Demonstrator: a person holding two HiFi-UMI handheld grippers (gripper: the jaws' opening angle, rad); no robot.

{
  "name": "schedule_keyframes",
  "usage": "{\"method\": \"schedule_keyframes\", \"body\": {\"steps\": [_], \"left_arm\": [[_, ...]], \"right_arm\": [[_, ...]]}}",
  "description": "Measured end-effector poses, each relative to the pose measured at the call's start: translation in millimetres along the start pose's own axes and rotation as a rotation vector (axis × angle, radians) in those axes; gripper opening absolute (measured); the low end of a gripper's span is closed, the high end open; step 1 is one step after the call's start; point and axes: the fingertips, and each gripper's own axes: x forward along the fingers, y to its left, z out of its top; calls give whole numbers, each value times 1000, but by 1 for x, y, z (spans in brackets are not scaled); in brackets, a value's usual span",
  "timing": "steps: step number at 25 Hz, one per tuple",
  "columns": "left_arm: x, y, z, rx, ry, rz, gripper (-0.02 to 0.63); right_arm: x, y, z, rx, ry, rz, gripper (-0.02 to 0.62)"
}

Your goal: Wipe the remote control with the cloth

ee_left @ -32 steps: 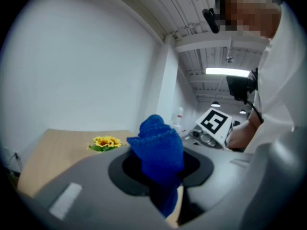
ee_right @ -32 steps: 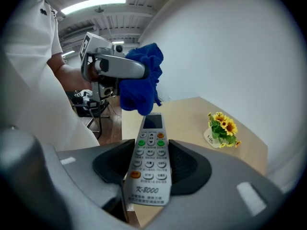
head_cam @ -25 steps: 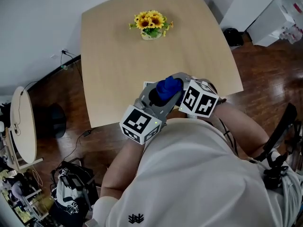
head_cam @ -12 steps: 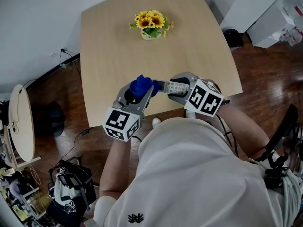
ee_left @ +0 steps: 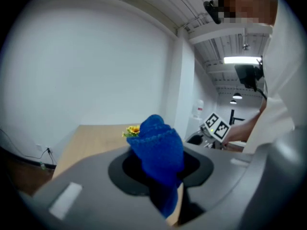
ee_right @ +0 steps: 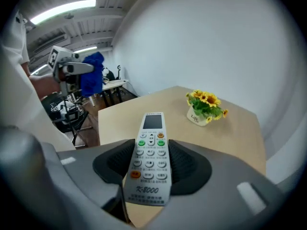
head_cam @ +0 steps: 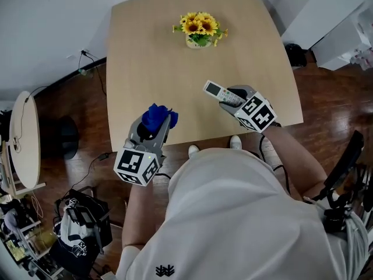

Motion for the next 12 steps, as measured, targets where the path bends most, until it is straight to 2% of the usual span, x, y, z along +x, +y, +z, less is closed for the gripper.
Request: {"method": "schedule_keyframes", "body": {"steps": [4,12], "left_arm": [[-15,-4,-5,-25,18,4,144],[-46,11,-8,-26,75,14,144]], "right_arm": [[34,-26,-28,123,28,-66,218],[95,-48,-79,277,88,-199,218]]}}
